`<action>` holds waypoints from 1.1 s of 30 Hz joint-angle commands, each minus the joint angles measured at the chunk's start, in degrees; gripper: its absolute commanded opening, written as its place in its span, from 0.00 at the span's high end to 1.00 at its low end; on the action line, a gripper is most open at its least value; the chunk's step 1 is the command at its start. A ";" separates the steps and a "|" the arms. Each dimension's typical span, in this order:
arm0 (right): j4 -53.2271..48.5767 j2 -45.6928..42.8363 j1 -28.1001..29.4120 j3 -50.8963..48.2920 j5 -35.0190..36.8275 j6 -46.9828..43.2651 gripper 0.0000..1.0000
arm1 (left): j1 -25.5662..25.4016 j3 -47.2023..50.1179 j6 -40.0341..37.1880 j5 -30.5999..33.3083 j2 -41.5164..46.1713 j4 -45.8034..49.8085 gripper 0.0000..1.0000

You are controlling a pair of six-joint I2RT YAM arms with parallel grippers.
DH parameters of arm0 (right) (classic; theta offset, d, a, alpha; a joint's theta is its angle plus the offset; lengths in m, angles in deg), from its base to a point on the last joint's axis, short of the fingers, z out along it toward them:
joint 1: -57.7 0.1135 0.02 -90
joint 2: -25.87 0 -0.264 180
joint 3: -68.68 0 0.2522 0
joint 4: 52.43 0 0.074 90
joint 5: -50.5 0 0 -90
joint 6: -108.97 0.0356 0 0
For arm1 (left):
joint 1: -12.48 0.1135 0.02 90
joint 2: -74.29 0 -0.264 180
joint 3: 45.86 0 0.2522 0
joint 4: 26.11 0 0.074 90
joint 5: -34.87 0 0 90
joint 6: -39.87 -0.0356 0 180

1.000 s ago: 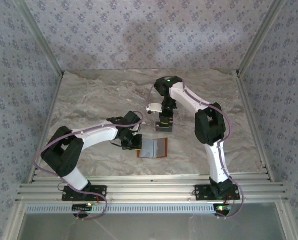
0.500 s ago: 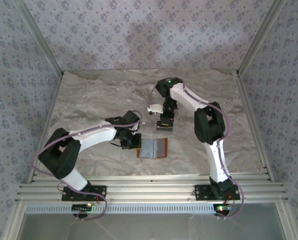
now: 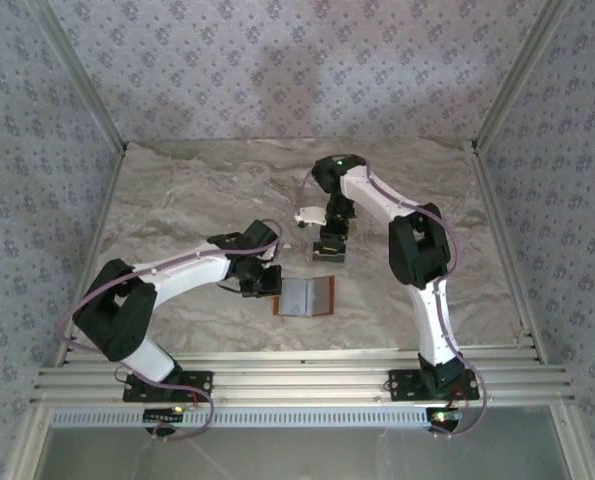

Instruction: Take the credit cards out of the card holder

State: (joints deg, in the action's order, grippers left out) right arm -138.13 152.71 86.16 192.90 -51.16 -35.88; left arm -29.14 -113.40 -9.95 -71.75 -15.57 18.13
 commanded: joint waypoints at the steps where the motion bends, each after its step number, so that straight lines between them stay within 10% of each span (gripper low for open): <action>1: -0.27 -3.89 -0.60 -1.18 2.22 -3.82 0.78 | 0.08 -0.89 0.73 0.71 1.38 1.69 0.89; 15: 10.67 -13.32 0.23 -9.12 8.78 4.35 0.70 | 0.19 -2.15 -0.67 1.33 -0.34 1.78 0.89; 33: 37.18 -34.03 2.97 -36.72 0.27 66.92 0.71 | 3.85 -3.86 -2.85 -1.95 -5.97 -0.65 0.91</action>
State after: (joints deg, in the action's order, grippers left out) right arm -107.18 122.55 88.07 160.27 -46.50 14.02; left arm -26.26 -115.41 -11.74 -71.93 -20.31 17.61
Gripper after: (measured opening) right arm 0.299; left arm 0.094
